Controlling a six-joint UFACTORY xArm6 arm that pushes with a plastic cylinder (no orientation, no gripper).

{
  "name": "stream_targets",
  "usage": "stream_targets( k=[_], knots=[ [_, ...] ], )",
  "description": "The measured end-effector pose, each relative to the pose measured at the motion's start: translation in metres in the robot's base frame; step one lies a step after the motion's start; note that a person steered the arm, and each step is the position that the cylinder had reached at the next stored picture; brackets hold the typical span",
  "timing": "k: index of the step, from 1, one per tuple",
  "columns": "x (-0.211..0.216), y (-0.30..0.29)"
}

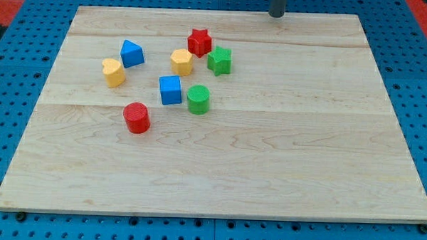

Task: Move the red star into the yellow hexagon

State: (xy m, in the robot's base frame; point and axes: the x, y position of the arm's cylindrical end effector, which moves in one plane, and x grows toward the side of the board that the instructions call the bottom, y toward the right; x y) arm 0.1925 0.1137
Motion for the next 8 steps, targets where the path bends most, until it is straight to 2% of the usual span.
stream_targets(
  k=[1, 3, 4, 5, 8],
  knots=[
    [0.000, 0.000],
    [0.000, -0.071],
    [0.032, -0.077],
    [0.065, -0.143],
    [0.090, -0.167]
  ],
)
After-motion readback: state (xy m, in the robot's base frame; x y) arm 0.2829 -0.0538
